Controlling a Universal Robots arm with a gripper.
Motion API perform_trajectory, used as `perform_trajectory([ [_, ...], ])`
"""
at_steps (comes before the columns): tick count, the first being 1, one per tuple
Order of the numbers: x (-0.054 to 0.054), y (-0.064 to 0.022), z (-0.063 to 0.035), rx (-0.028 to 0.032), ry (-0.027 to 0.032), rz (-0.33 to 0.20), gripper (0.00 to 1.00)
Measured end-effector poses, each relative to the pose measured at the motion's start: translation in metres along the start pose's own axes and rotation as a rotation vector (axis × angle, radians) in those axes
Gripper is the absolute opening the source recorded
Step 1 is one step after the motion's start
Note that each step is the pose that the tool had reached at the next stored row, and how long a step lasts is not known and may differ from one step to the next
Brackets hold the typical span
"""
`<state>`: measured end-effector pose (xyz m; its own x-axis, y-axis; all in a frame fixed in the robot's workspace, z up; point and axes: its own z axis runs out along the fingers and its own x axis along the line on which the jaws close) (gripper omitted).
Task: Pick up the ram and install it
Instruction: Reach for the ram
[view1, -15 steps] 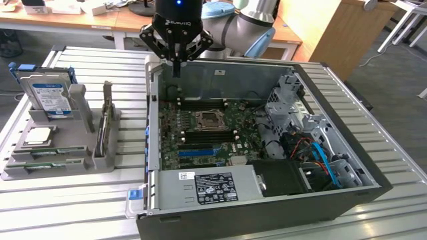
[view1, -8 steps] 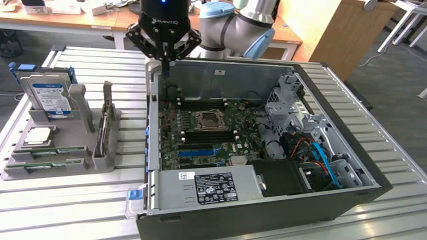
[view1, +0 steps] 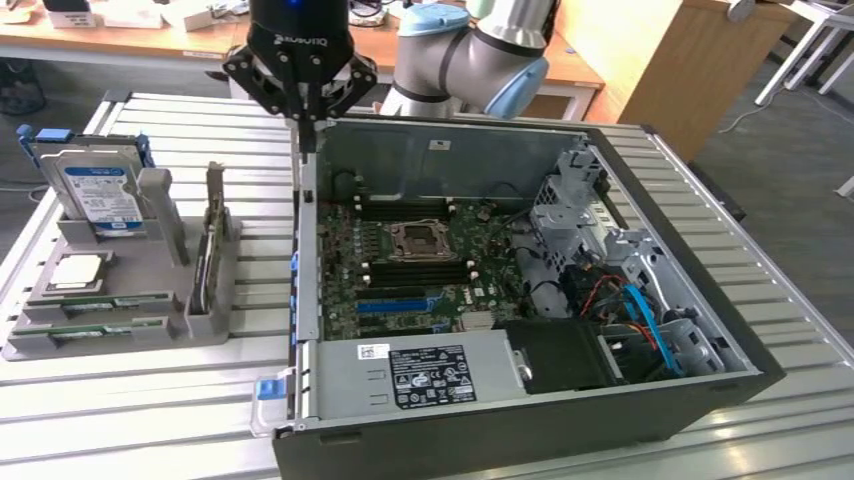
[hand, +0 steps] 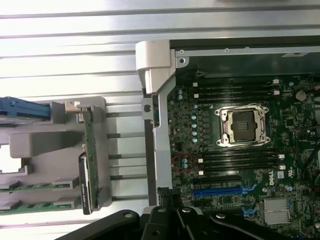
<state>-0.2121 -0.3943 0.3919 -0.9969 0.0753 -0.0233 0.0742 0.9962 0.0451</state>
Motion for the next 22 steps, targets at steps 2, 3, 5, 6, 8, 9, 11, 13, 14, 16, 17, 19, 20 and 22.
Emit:
perform_trajectory([
  [2, 0.005, -0.0002, 0.0000, 0.0000, 0.0000, 0.000, 0.11],
  [3, 0.008, -0.0003, 0.0000, 0.0000, 0.0000, 0.000, 0.11],
  [5, 0.015, -0.0006, -0.0001, 0.0000, 0.0000, 0.000, 0.11],
  [6, 0.018, -0.0008, -0.0002, 0.0000, 0.0000, 0.000, 0.11],
  [8, 0.024, -0.0013, -0.0004, 0.0000, 0.0001, 0.000, 0.11],
  [9, 0.028, -0.0015, -0.0004, 0.0000, 0.0000, 0.000, 0.11],
  [11, 0.035, -0.0019, -0.0005, 0.0000, 0.0002, 0.000, 0.11],
  [13, 0.041, -0.0021, -0.0006, 0.0001, 0.0008, 0.000, 0.11],
  [14, 0.045, -0.0022, -0.0006, 0.0001, 0.0011, 0.000, 0.11],
  [16, 0.051, -0.0025, -0.0007, 0.0001, 0.0016, 0.000, 0.11],
  [17, 0.055, -0.0026, -0.0008, 0.0001, 0.0022, 0.000, 0.11],
  [19, 0.061, -0.0027, -0.0009, 0.0003, 0.0034, 0.000, 0.11],
  [20, 0.065, -0.0028, -0.0009, 0.0002, 0.0038, 0.000, 0.11],
  [22, 0.071, -0.0031, -0.0009, 0.0004, 0.0046, 0.000, 0.11],
])
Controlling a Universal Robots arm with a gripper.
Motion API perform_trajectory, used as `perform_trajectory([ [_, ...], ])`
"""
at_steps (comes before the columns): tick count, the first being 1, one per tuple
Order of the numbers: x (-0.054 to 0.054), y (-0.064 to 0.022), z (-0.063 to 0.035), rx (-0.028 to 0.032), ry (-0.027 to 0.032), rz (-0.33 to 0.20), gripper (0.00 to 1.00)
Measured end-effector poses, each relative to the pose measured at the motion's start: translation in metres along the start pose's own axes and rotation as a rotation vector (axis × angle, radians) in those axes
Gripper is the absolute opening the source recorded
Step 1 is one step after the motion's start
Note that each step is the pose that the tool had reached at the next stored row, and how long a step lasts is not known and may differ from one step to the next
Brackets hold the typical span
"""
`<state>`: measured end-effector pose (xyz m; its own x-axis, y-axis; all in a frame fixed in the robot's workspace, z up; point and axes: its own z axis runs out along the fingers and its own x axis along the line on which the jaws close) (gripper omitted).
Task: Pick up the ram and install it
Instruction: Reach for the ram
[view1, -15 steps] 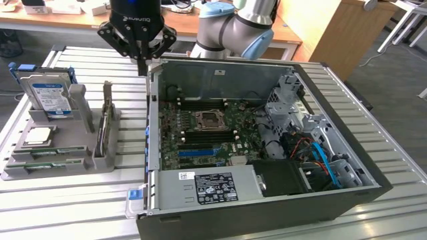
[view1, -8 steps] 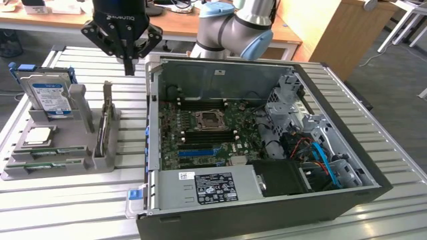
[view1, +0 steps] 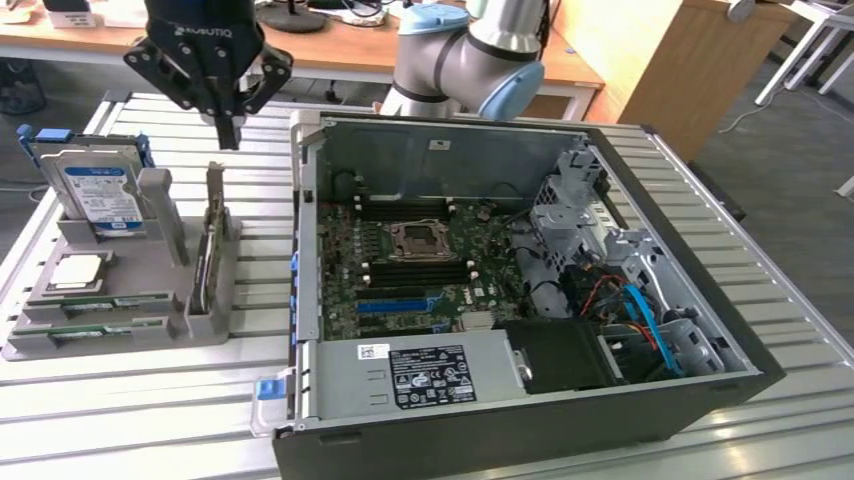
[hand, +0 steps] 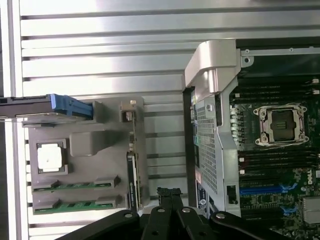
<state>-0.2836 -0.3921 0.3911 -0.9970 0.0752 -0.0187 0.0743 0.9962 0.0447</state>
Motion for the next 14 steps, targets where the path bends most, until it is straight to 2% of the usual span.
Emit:
perform_trajectory([
  [14, 0.047, -0.0022, -0.0001, 0.0004, 0.0053, 0.000, 0.11],
])
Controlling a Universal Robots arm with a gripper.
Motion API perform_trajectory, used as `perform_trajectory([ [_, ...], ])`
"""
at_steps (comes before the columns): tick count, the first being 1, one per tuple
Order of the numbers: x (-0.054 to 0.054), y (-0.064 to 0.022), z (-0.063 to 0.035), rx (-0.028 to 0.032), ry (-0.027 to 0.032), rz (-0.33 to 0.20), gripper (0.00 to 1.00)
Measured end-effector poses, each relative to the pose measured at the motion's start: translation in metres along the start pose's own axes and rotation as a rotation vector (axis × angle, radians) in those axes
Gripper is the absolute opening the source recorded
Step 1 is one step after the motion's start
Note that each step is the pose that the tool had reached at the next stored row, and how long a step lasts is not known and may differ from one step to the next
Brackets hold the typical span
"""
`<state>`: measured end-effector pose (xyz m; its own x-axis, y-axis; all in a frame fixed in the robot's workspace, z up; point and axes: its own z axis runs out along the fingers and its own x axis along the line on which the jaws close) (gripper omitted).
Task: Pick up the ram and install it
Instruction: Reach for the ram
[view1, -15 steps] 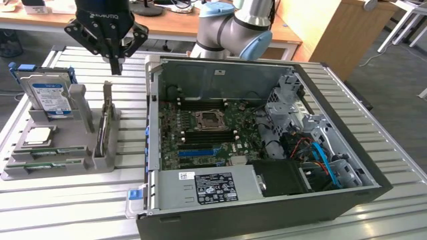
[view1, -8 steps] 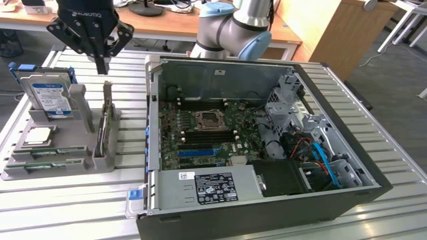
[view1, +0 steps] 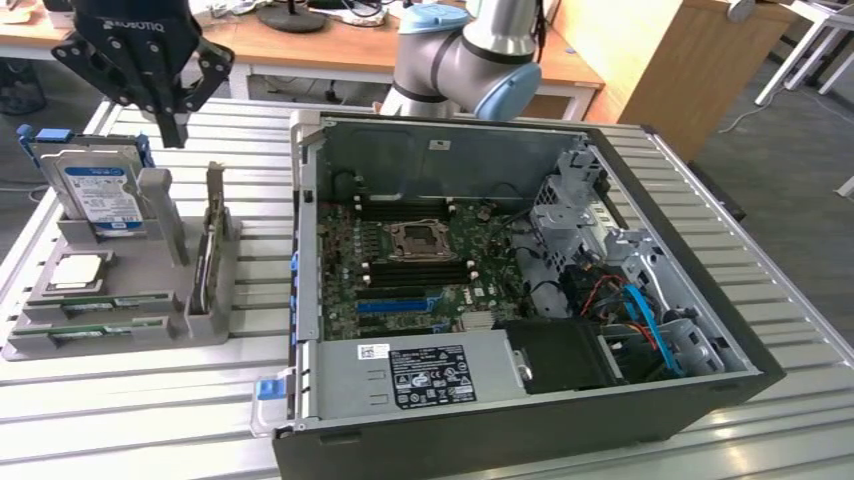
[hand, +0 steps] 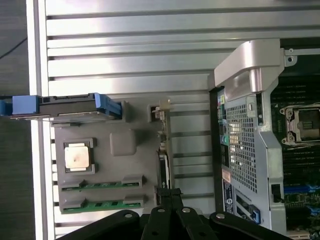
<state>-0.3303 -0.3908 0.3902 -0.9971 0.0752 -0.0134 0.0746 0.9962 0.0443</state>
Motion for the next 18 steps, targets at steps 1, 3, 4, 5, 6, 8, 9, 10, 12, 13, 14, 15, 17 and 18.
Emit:
perform_trajectory([
  [1, 0.003, -0.0002, 0.0000, 0.0000, 0.0004, 0.000, 0.11],
  [3, 0.009, -0.0006, 0.0000, 0.0001, 0.0011, 0.000, 0.11],
  [4, 0.013, -0.0008, 0.0000, 0.0002, 0.0016, 0.000, 0.11],
  [5, 0.016, -0.0010, 0.0001, 0.0002, 0.0018, 0.000, 0.11],
  [6, 0.019, -0.0012, 0.0001, 0.0001, 0.0020, 0.000, 0.11],
  [8, 0.025, -0.0016, 0.0002, 0.0002, 0.0025, 0.000, 0.11],
  [9, 0.028, -0.0019, 0.0002, 0.0002, 0.0027, 0.000, 0.11],
  [10, 0.031, -0.0021, 0.0003, 0.0002, 0.0030, 0.000, 0.11],
  [12, 0.036, -0.0024, 0.0004, 0.0003, 0.0035, 0.000, 0.11],
  [13, 0.039, -0.0026, 0.0004, 0.0003, 0.0037, 0.000, 0.11],
  [14, 0.042, -0.0028, 0.0005, 0.0003, 0.0040, 0.000, 0.11],
  [15, 0.045, -0.0030, 0.0005, 0.0003, 0.0042, 0.000, 0.11],
  [17, 0.050, -0.0034, 0.0006, 0.0004, 0.0047, 0.000, 0.11],
  [18, 0.053, -0.0036, 0.0007, 0.0004, 0.0051, 0.000, 0.11],
])
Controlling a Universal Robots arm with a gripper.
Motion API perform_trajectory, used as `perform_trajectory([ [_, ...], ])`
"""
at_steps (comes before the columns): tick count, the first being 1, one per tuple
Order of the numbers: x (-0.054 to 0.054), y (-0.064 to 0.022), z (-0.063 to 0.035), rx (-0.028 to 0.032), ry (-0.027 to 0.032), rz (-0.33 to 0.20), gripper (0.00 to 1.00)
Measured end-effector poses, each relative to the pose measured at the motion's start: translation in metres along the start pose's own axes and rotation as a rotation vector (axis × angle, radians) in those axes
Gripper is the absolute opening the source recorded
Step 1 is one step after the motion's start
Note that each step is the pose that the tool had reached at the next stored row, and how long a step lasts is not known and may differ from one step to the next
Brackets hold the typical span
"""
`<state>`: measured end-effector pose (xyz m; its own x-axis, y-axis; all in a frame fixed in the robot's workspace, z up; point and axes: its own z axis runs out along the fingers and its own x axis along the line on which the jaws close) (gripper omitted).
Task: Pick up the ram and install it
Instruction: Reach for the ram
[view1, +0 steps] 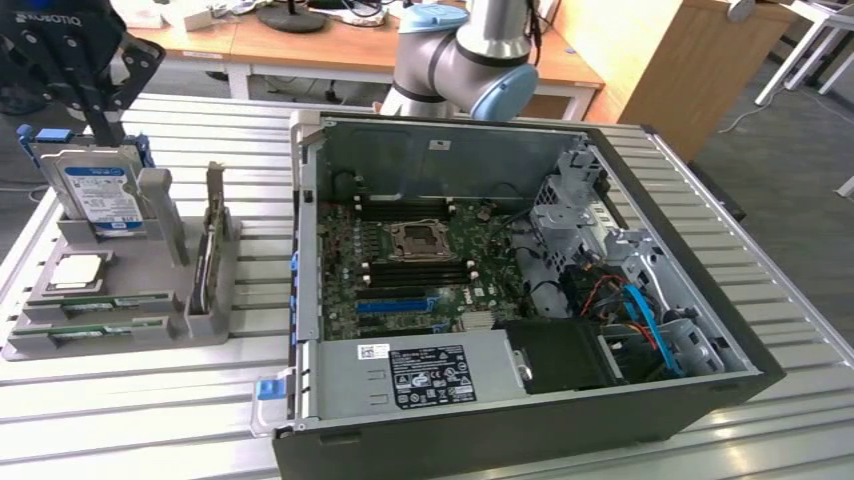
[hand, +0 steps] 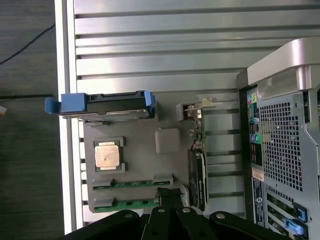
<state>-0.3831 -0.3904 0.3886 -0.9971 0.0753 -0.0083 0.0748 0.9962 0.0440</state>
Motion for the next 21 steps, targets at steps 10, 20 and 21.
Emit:
perform_trajectory([
  [10, 0.026, -0.0018, 0.0008, 0.0002, 0.0027, 0.000, 0.11],
  [20, 0.032, -0.0023, 0.0012, 0.0003, 0.0036, 0.000, 0.11],
  [21, 0.032, -0.0023, 0.0012, 0.0003, 0.0036, 0.000, 0.11],
])
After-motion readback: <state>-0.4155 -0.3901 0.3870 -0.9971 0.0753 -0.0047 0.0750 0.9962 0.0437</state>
